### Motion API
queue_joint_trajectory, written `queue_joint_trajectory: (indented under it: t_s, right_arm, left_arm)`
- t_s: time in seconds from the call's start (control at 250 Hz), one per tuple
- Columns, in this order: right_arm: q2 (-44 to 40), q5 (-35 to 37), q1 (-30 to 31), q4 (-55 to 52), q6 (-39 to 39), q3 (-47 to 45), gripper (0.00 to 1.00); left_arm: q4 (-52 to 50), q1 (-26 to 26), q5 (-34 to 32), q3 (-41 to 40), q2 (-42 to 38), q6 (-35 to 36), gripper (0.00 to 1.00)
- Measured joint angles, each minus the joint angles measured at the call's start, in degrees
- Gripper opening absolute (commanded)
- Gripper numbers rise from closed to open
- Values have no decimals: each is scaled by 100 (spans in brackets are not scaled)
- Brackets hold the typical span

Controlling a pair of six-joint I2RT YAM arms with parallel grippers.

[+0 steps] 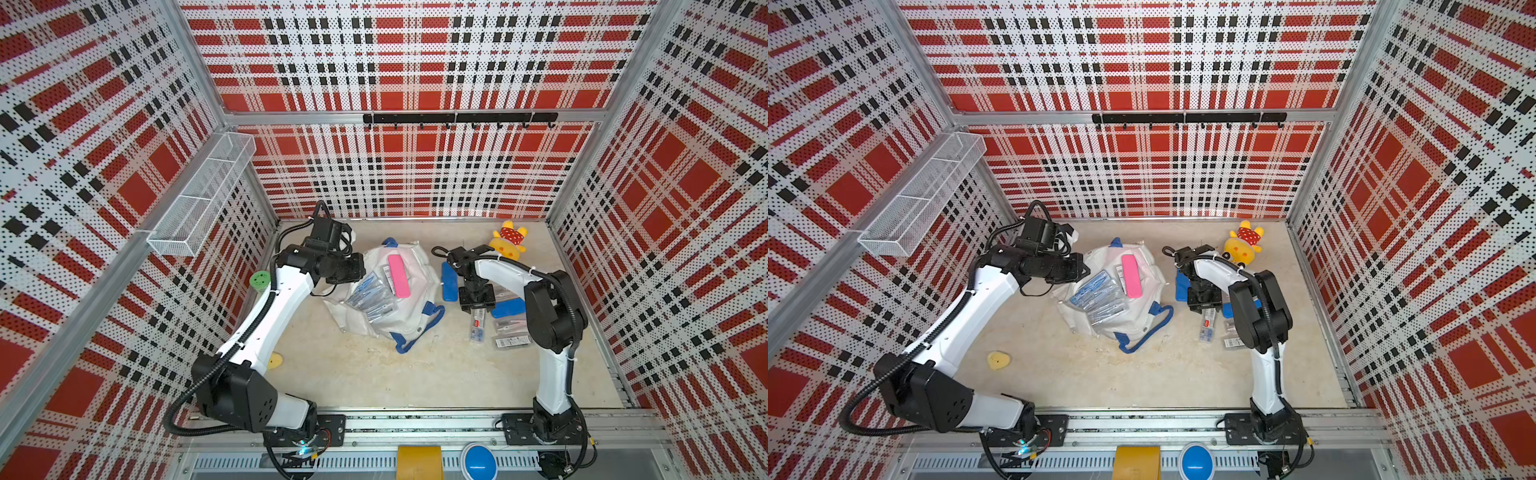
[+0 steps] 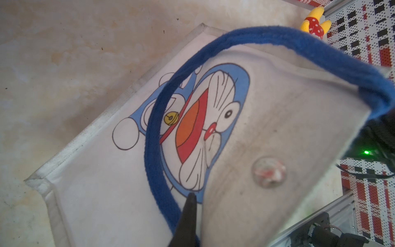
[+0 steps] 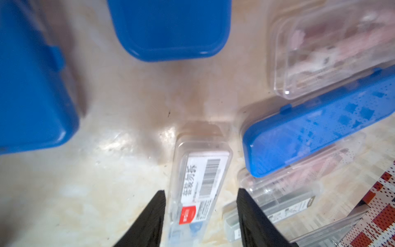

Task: Take out the compass set from the canvas bag
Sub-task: Place the compass set at the center of the board, then pick up the compass set from the canvas bag.

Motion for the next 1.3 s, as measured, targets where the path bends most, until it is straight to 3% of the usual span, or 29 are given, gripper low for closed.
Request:
queue_joint_trajectory:
  t_s: [0.176,0.348,0.552,0.784,0.836,0.921,1.301]
  right_arm:
    - [-802,-138,-7,-22,55,229,54]
    - [-1764,-855,48,308,216,254,52]
    - [-2592,-1572,1029,1021,627,254,50]
    - [-2297,-1899,2426,1915,964,258,48]
    - [-2194,-1853,2568,2138,1064,212,52]
    - [-2151,-1749,2623,2636,1209,-101,57]
    - [-1307,-1462,2361,4019,1742,-737,55]
  left_arm:
    - [0,-39,-17,0,0,-22,0]
    - [-2,-87,-57,0,0,-37,0]
    - [-22,-118,-116,9,0,-42,0]
    - [-52,-203,-190,39,13,-44,0]
    - [-68,-271,-197,42,15,-44,0]
    - [-85,-332,-214,50,15,-46,0]
    - [-192,-398,-313,232,120,-140,0]
